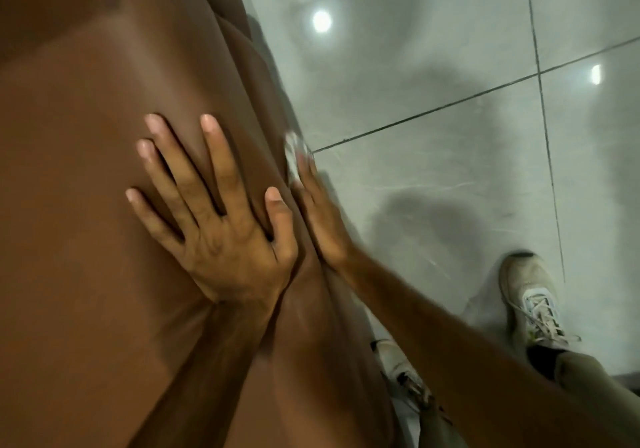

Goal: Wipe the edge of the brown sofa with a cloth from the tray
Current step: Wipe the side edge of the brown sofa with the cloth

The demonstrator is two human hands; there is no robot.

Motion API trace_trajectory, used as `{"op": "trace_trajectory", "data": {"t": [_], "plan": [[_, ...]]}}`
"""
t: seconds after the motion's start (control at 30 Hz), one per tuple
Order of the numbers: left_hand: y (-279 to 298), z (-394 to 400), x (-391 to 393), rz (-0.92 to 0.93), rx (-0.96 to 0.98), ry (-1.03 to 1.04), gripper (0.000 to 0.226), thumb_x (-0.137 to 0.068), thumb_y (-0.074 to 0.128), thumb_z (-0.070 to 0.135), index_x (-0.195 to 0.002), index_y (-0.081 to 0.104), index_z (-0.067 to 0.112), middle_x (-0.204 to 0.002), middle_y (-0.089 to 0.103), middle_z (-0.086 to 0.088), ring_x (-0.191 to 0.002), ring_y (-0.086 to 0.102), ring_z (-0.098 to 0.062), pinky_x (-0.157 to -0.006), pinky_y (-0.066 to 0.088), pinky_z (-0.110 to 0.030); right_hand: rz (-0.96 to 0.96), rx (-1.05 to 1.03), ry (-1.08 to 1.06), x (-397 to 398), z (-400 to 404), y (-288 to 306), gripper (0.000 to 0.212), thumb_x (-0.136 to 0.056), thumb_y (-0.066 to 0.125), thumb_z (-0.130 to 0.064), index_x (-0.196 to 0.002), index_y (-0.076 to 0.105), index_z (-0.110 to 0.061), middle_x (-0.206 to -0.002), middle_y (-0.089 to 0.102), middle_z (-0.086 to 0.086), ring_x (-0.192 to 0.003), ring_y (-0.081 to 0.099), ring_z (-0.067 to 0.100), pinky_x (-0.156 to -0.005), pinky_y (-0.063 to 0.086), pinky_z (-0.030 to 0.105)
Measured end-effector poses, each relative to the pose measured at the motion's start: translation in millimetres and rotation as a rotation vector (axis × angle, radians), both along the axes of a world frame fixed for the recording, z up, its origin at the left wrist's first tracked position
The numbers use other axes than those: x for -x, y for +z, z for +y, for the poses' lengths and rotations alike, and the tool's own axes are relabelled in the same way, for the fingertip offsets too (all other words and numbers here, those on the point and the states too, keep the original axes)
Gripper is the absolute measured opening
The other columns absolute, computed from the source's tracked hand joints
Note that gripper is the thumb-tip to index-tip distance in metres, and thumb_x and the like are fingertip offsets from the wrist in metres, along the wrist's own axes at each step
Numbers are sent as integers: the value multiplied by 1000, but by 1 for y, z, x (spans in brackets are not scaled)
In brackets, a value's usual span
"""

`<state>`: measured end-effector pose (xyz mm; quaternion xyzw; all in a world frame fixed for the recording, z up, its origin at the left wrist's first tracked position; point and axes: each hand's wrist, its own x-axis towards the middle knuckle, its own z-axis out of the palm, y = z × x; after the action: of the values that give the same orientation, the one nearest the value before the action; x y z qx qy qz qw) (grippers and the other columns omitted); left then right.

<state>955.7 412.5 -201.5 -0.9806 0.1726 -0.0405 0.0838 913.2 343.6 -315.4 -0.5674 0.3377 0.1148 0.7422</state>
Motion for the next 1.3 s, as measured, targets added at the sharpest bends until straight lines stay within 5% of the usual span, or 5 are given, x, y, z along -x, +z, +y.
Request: {"op": "trace_trajectory", "data": {"t": [0.37,0.53,0.77,1.0,1.3], "plan": [[-2,2,1,29,9,-4,76,-108,34,49,-175,14,19,-177,26,-31,-168,23,-45,-134,19,-70,80,-136,19,41,1,18,70,-102,29,-72,-165,13,-47,-175,9,-29,-161,7,-9,-131,9,21],[-6,2,2,14,-9,10,75,-106,34,48,-174,26,17,-177,29,-30,-167,25,-45,-135,19,-68,20,-11,-42,-32,-15,-31,53,-116,35,-26,-168,23,-21,-178,18,-1,-164,15,8,-137,11,34],[2,0,1,-13,13,-6,74,-108,27,50,-175,22,20,-179,26,-25,-169,23,-41,-138,20,-65,206,-53,-8,175,53,23,53,-116,34,-34,-165,17,-45,-176,11,-25,-164,8,0,-138,9,42],[-5,13,-1,33,104,-10,74,-110,24,61,-174,24,24,-180,27,-21,-164,32,-46,-131,30,-69,13,57,48,81,18,-28,53,-117,31,-29,-167,17,-30,-178,16,-5,-155,31,10,-134,19,38],[39,40,109,224,92,-47,80,-108,45,52,-177,14,26,-184,9,-21,-172,7,-41,-140,9,-66,247,-155,22,361,112,51,55,-116,35,-21,-168,18,-32,-179,8,-10,-167,5,10,-137,10,45]]}}
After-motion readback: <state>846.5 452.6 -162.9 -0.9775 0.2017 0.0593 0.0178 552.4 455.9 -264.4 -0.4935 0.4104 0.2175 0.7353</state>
